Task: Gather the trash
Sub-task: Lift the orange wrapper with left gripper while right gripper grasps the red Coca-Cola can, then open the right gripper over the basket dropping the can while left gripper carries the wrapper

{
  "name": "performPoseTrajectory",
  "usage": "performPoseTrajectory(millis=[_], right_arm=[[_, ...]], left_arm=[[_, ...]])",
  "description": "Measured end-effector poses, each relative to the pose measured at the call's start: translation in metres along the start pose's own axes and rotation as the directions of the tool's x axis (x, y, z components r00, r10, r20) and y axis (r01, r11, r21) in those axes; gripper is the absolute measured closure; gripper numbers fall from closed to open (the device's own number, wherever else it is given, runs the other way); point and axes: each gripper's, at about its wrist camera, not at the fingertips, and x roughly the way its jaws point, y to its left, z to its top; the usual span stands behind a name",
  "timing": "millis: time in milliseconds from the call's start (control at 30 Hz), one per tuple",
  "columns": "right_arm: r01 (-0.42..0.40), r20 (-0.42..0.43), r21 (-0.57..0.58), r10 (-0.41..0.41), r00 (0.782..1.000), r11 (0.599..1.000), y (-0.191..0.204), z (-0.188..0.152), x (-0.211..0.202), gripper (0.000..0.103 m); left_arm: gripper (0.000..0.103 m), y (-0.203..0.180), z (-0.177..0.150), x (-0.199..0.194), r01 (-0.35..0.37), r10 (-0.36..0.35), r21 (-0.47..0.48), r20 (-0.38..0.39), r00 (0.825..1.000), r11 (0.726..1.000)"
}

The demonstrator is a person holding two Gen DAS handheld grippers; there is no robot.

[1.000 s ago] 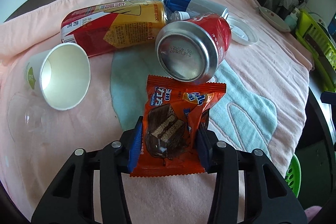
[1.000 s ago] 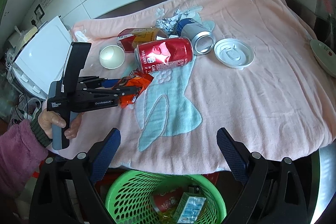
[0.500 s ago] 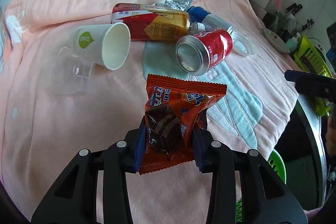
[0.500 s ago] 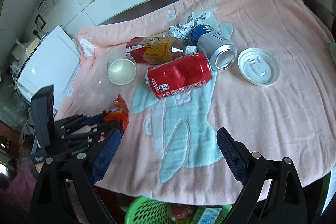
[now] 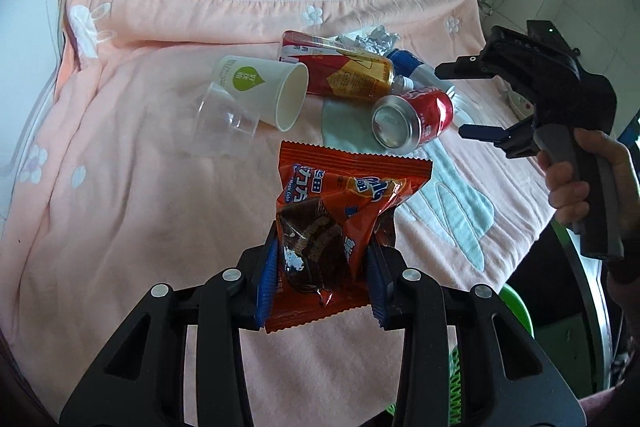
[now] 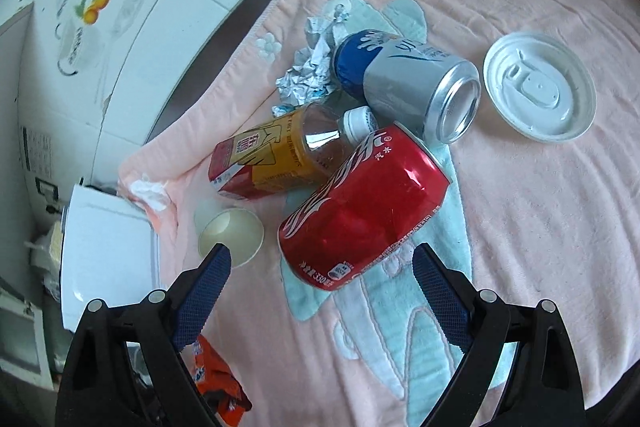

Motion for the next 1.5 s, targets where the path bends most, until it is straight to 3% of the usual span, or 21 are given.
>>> performPoseTrajectory(millis=[367, 567, 633, 733, 900, 1133, 1300, 1500], right_arm=[[-0.024, 0.011, 0.261, 0.022, 1.0, 0.965, -0.029, 0.016, 0.035, 0.017], [-0.043, 0.017, 0.33, 0.04, 0.999, 0.943, -0.045, 0.019, 0.049, 0.025], [-0.04, 0.024, 0.325, 0.034, 0.999, 0.945, -0.045, 0.021, 0.05, 0.034], [-0.07, 0.025, 0.304, 0.066, 0.998, 0.95, -0.045, 0.018, 0.049, 0.037], [-0.09, 0.02, 0.206, 0.088, 0.996, 0.974, -0.041, 0.006, 0.032, 0.039], [-0.121, 0.007, -0.01, 0.121, 0.993, 0.993, -0.034, -0.03, -0.023, 0.039], [-0.12, 0.01, -0.181, 0.124, 0.992, 0.976, -0.032, -0.07, -0.071, 0.039], [-0.08, 0.021, -0.36, 0.094, 0.995, 0.93, -0.046, -0.128, -0.129, 0.039]], left_arm=[[0.066, 0.014, -0.005, -0.011, -0.007, 0.007, -0.028, 0.012, 1.0, 1.0], [0.066, 0.013, -0.01, -0.016, -0.012, 0.013, -0.037, 0.014, 1.0, 0.999], [0.066, 0.013, -0.012, -0.018, -0.014, 0.015, -0.04, 0.017, 1.0, 0.999], [0.066, 0.011, -0.016, -0.022, -0.017, 0.018, -0.048, 0.023, 1.0, 0.999], [0.066, 0.005, -0.021, -0.032, -0.022, 0.025, -0.057, 0.038, 0.999, 0.998], [0.066, -0.019, -0.03, -0.047, -0.016, 0.02, -0.057, 0.069, 0.997, 0.998], [0.066, -0.047, -0.042, -0.059, -0.008, 0.012, -0.043, 0.086, 0.996, 0.999], [0.066, -0.082, -0.061, -0.078, 0.009, -0.005, -0.031, 0.111, 0.994, 0.999]])
